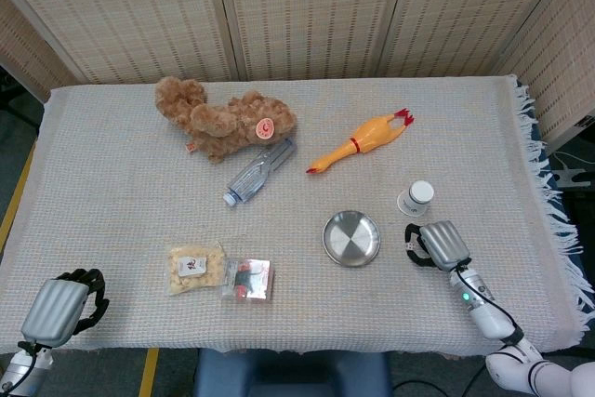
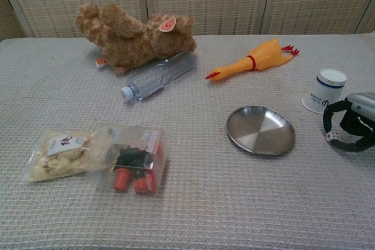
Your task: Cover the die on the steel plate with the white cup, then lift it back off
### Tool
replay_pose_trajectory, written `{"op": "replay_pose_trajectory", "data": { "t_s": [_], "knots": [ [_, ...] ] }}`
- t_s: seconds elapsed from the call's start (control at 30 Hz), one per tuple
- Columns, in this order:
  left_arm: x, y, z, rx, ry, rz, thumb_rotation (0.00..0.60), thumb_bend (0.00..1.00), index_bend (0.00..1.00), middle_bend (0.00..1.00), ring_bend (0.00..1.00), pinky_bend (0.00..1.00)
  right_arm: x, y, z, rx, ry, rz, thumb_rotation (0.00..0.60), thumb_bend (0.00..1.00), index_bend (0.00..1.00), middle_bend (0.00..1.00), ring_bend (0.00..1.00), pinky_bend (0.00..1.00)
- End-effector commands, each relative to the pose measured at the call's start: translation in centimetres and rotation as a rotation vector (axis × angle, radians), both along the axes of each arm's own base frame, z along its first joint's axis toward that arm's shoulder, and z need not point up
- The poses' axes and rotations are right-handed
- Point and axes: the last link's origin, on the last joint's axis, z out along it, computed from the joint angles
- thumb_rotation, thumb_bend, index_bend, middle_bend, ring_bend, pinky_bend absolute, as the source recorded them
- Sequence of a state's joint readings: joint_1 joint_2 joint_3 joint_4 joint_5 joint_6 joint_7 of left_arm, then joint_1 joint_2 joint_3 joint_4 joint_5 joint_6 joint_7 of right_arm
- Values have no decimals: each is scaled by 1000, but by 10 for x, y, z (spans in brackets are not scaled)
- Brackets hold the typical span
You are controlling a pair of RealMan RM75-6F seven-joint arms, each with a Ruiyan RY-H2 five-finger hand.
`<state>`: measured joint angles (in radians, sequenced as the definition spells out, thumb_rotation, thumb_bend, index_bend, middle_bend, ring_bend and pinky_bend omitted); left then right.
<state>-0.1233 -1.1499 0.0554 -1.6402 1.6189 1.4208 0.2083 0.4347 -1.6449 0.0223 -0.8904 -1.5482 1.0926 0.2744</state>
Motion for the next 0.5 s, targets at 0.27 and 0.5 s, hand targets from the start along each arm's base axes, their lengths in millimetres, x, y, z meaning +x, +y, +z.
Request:
{"op": "replay_pose_trajectory", "data": {
  "t_s": [0.27, 0.5],
  "knots": [
    [0, 0, -1, -3, 4, 1, 600, 366, 278, 443, 419, 574, 28, 4, 3, -9, -92, 95, 600, 271, 632, 932, 811, 981],
    [0, 0, -1, -2, 3, 0, 600, 367, 278, 443, 419, 573, 73, -1, 1, -20, -101, 194, 600, 271, 633, 932, 811, 981]
  ]
}}
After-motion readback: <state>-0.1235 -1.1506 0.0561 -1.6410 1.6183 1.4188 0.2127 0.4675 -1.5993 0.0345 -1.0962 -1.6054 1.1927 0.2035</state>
